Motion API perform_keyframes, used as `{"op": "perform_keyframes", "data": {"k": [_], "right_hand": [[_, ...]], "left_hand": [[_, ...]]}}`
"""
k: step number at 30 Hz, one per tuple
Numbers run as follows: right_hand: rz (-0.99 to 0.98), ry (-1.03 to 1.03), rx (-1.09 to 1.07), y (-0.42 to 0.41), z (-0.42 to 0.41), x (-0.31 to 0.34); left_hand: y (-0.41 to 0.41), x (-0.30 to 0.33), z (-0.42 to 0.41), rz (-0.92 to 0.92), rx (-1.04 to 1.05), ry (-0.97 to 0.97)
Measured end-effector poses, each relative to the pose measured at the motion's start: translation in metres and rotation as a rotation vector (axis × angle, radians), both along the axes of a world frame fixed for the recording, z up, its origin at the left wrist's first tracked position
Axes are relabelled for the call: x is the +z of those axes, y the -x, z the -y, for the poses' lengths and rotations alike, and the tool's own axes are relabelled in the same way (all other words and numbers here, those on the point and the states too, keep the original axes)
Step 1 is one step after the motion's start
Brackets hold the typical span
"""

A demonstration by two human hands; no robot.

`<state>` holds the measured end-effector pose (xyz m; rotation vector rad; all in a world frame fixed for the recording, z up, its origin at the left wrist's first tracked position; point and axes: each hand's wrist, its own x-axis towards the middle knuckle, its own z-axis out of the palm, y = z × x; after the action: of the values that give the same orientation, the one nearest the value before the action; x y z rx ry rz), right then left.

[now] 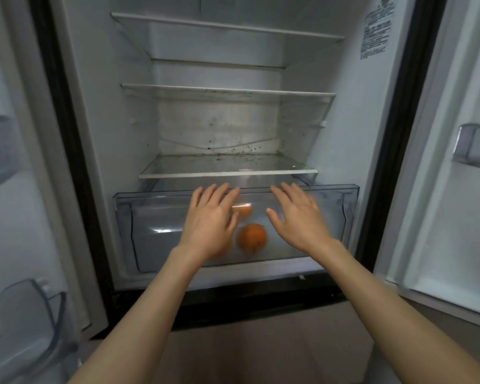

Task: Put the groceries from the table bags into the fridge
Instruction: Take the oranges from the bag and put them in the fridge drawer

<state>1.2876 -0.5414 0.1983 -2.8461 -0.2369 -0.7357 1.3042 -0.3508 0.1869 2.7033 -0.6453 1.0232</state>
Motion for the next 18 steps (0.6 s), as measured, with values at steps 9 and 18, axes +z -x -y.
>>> {"op": "perform_keyframes", "data": {"k": [9, 18], "right_hand": [[-0.057, -0.08, 0.091, 0.088, -0.025, -0.038], [-0.144, -0.045, 0.197, 0.177, -0.044, -0.092]], "left_hand": [[0.09, -0.03, -0.019, -0.255, -0.007, 0.058], [0.211, -0.08, -0.043, -0.288, 0.18, 0.039]]}}
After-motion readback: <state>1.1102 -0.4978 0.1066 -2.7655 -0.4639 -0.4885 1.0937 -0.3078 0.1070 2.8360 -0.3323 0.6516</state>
